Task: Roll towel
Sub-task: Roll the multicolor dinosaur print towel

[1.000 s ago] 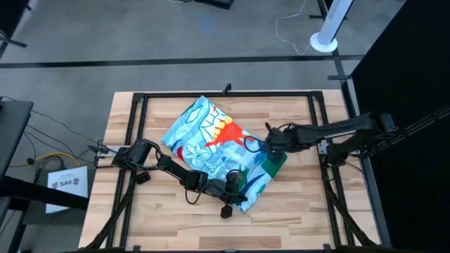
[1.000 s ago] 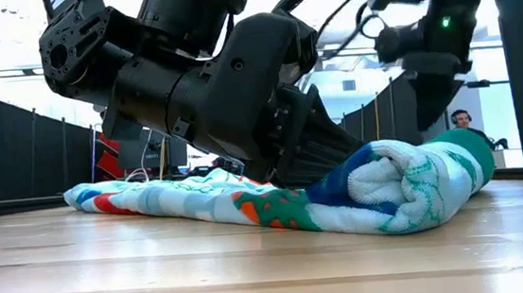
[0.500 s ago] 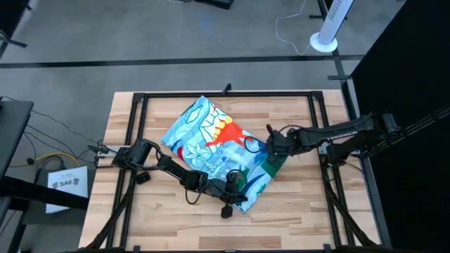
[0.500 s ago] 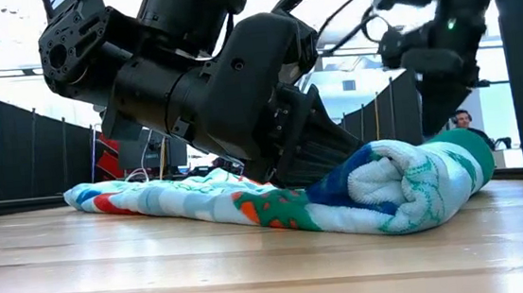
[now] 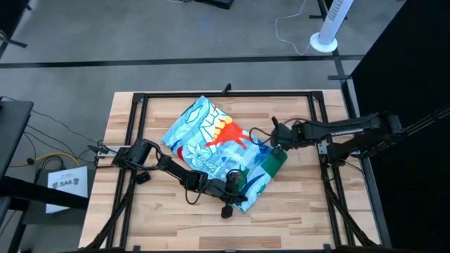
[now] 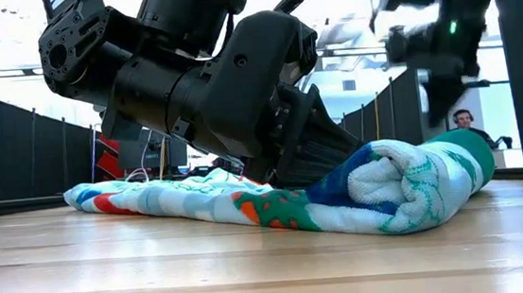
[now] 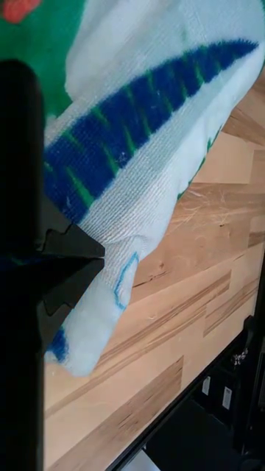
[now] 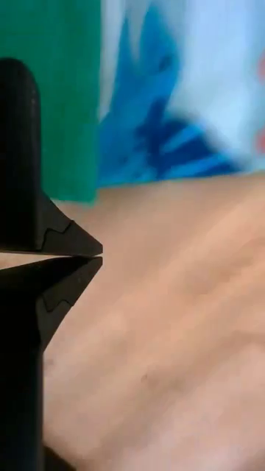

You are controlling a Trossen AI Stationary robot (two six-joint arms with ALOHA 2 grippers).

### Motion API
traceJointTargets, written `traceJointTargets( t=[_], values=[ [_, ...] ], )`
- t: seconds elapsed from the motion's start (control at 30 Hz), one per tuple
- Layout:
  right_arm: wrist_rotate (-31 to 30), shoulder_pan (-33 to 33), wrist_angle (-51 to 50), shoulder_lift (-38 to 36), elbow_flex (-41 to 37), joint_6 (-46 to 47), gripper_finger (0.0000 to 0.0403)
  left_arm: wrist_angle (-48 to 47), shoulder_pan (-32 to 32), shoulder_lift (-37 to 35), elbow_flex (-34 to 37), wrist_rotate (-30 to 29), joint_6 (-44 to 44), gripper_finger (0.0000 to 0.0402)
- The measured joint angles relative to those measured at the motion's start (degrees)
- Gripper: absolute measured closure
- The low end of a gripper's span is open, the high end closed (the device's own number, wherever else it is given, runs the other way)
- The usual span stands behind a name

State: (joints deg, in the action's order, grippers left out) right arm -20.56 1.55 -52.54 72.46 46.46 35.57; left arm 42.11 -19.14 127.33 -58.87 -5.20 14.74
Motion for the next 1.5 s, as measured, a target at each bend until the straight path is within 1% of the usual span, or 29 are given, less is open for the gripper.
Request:
traceJointTargets(
  t=[0.07, 0.13, 0.23, 0.3, 0.37, 0.43, 0.47, 0.57, 0.73, 0.83, 0.93, 1.03, 1.1, 1.2, 1.27, 1.33, 1.43, 1.5],
  values=[
    [-3.52, -4.54, 2.47, -3.02, 0.34, 0.07, 0.0403, 0.0, 0.0, 0.0, 0.0, -0.01, 0.12, 0.04],
    [-6.91, -10.25, 8.06, -5.53, -0.95, 0.28, 0.0403, 0.04, 0.0, 0.0, 0.0, -0.1, 0.18, 0.04],
    [-12.21, -19.7, 21.96, -6.73, -6.65, 0.77, 0.0403, 0.04, 0.0, 0.0, 0.0, -0.1, 0.14, 0.04],
    [-15.2, -24.91, 34.25, -5.06, -11.81, 1.5, 0.0403, 0.02, 0.02, 0.0, 0.0, -0.16, 0.13, 0.04],
    [-18.39, -29.23, 47.9, -1.91, -16.67, 0.41, 0.0403, 0.02, 0.04, 0.0, 0.0, -0.16, 0.15, 0.04],
    [-23.21, -32.77, 60.39, 2.71, -19.93, -1.81, 0.0403, 0.0, 0.07, 0.0, 0.0, -0.16, 0.38, 0.04],
    [-26.16, -34.17, 64.68, 5.18, -20.85, -2.58, 0.0403, 0.0, 0.11, 0.0, 0.0, -0.16, 0.6, 0.04],
    [-32.47, -36.26, 73.12, 12.8, -21.02, -3.2, 0.0403, 0.11, 0.44, 0.0, 0.0, 0.19, 1.2, 0.04],
    [-37.56, -37.68, 84.59, 24.82, -21.07, -3.07, 0.0403, 0.0, 1.16, 0.0, 0.02, 0.44, 2.96, 0.04],
    [-38.36, -37.34, 89.44, 29.72, -21.07, -2.8, 0.0403, -0.02, 1.36, 0.0, 0.02, 0.47, 3.61, 0.04],
    [-38.17, -35.93, 90.01, 32.58, -20.91, 0.72, 0.0403, 0.67, 1.39, -0.15, 0.12, 0.56, 3.34, 0.04],
    [-37.7, -35.18, 90.17, 34.24, -20.85, 1.88, 0.0403, 0.05, 1.54, -1.78, 0.26, 2.31, 2.02, 0.04],
    [-37.71, -35.29, 89.87, 34.37, -20.85, 1.9, 0.0403, -3.21, 1.64, -4.2, 0.29, 2.79, -0.75, 0.04],
    [-37.31, -35.47, 89.56, 34.2, -20.87, 1.93, 0.0403, -11.27, 2.91, -8.73, 0.44, 3.92, -7.08, 0.04],
    [-36.48, -35.85, 89.49, 34.1, -20.92, 1.92, 0.0403, -14.53, 5.35, -11.15, 0.5, 7.47, -11.61, 0.04],
    [-36.14, -36.05, 89.46, 34.1, -20.93, 1.92, 0.0403, -14.53, 9.21, -12.64, 0.46, 13.84, -15.83, 0.04],
    [-35.31, -36.53, 89.23, 34.1, -20.98, 2.42, 0.0403, -16.14, 15.94, -12.7, -0.93, 25.07, -21.84, 0.04],
    [-35.1, -36.85, 89.21, 34.12, -20.98, 3.16, 0.0403, -19.44, 19.88, -11.74, -3.42, 29.45, -27.12, 0.04]
  ],
)
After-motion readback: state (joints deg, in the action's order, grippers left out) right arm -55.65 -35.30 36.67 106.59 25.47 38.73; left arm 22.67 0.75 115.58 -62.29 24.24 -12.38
